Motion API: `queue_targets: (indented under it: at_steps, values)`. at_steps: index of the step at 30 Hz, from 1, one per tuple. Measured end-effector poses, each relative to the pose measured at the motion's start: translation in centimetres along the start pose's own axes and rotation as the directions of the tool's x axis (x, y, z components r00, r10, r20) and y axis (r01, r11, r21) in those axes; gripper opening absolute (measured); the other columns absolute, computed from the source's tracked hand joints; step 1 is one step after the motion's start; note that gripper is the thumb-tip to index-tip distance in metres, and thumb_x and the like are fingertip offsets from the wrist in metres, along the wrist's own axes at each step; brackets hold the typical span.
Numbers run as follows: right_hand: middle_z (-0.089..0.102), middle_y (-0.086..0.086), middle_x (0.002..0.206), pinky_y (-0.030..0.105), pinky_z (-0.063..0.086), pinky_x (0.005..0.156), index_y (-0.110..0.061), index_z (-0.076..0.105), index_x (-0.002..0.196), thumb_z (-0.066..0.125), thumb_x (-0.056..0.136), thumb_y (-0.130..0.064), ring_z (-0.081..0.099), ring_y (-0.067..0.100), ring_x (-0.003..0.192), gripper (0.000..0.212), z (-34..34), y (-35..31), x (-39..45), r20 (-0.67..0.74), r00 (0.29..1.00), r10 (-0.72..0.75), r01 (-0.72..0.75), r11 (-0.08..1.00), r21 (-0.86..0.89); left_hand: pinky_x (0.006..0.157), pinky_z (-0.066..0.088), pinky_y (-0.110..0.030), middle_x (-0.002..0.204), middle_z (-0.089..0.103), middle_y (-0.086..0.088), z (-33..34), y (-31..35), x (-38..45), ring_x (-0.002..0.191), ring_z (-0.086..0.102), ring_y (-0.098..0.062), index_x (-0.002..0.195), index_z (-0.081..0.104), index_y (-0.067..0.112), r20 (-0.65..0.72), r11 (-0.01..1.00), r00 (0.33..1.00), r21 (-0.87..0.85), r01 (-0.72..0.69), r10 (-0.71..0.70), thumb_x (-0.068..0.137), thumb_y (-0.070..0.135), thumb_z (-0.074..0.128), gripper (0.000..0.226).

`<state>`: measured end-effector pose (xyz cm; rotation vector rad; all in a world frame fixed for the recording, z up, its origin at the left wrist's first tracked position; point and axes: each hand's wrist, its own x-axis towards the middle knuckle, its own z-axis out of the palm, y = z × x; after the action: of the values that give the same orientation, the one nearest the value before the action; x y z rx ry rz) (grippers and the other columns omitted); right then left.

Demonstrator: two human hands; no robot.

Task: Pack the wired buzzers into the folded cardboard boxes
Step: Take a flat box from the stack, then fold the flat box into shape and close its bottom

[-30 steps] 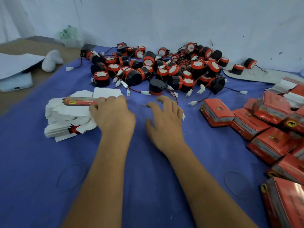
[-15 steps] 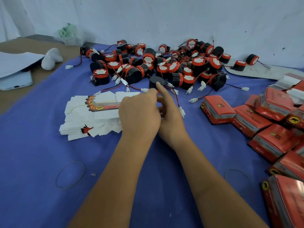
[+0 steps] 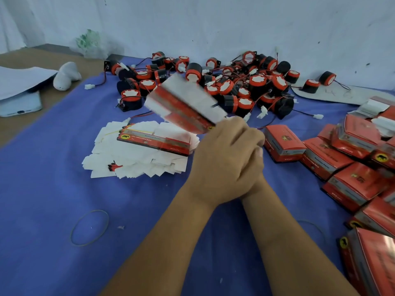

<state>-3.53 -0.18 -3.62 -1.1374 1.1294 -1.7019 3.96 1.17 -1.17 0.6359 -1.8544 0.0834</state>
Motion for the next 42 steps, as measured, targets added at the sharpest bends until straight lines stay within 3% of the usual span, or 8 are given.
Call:
queue_targets:
  at_steps: [9,12,16,21,25,28,33,42]
  values:
    - [0.072,0.005,0.080,0.027,0.057,0.068,-0.001,0.061,0.113,0.057,0.098,-0.009,0.070,0.015,0.068,0.018,-2.1,-0.3,2.7,-0.334,0.932,0.143,-0.056,0.964,0.258,0.053,0.024,-0.034,0.061,0.045,0.002,0.8,-4.1,-1.5,0.064,0.045,-0.021,0.067,0.043,0.017,0.291,0.725,0.664,0.297,0.621,-0.689,0.095,0.025,0.045,0.029]
    - [0.071,0.005,0.083,0.028,0.057,0.061,-0.008,0.058,0.103,0.056,0.097,-0.006,0.072,0.021,0.067,0.006,-2.6,-0.1,2.8,-0.353,0.919,0.174,-0.073,0.957,0.282,0.064,0.030,-0.031,0.084,0.052,0.009,-0.5,-5.8,-1.1,0.085,0.054,-0.022,0.113,0.060,0.019,0.076,0.554,0.555,0.260,0.791,-0.828,0.095,0.027,0.045,0.024]
    - [0.069,0.001,0.078,0.032,0.059,0.063,-0.012,0.052,0.095,0.053,0.098,-0.004,0.073,0.025,0.067,0.008,-2.5,-0.6,2.7,-0.355,0.934,0.035,0.009,0.992,0.124,0.080,0.040,-0.033,0.134,0.054,0.004,-2.1,-7.5,-1.2,0.111,0.056,-0.022,0.153,0.029,0.022,-0.006,0.441,0.451,0.197,0.876,-0.892,0.097,0.028,0.045,0.058]
    - [0.058,-0.008,0.074,0.050,0.055,0.074,-0.031,0.048,0.083,0.050,0.097,-0.006,0.066,0.033,0.080,0.030,-1.8,-0.8,1.9,-0.143,0.950,-0.277,0.221,0.922,-0.316,0.110,0.037,-0.026,0.151,0.032,0.021,-2.6,-6.9,-0.4,0.132,0.038,0.008,0.149,0.030,0.037,-0.008,0.545,0.618,-0.480,0.687,-0.786,0.097,0.022,0.058,0.061]
    - [0.059,0.005,0.081,0.052,0.047,0.068,-0.032,0.043,0.086,0.050,0.098,-0.013,0.060,0.037,0.081,0.024,-1.5,-0.1,1.4,0.127,0.922,-0.365,0.372,0.751,-0.545,0.116,0.030,-0.026,0.145,0.039,0.028,-2.2,-6.4,0.0,0.139,0.031,0.006,0.134,0.041,0.046,0.006,0.622,0.758,-0.568,0.539,-0.652,0.091,0.027,0.068,0.054]
    - [0.058,0.002,0.090,0.046,0.045,0.068,-0.020,0.052,0.091,0.051,0.097,-0.009,0.056,0.028,0.080,0.012,-1.4,0.2,1.3,0.200,0.854,-0.480,0.503,0.665,-0.552,0.109,0.043,-0.036,0.130,0.059,-0.001,-2.2,-6.6,0.1,0.121,0.055,-0.013,0.115,0.058,0.027,-0.105,0.560,0.649,-0.620,0.550,-0.753,0.089,0.021,0.071,0.030]
    - [0.058,-0.002,0.092,0.043,0.047,0.070,-0.023,0.054,0.091,0.051,0.096,-0.014,0.063,0.029,0.083,0.011,-1.1,0.6,1.3,0.160,0.890,-0.426,0.446,0.747,-0.493,0.106,0.047,-0.032,0.125,0.064,0.013,-3.1,-8.0,-0.4,0.122,0.056,-0.002,0.116,0.062,0.028,0.064,0.327,0.572,-0.767,0.553,-0.818,0.091,0.022,0.059,0.026]
    - [0.059,0.007,0.105,0.046,0.048,0.059,-0.004,0.064,0.091,0.056,0.091,0.000,0.056,0.030,0.076,0.008,-0.8,0.4,1.1,0.338,0.768,-0.544,0.625,0.522,-0.580,0.091,0.052,-0.036,0.094,0.065,-0.004,-2.3,-8.7,-0.5,0.091,0.060,-0.015,0.094,0.065,0.014,-0.092,0.378,0.462,-0.724,0.577,-0.882,0.089,0.008,0.069,0.008]
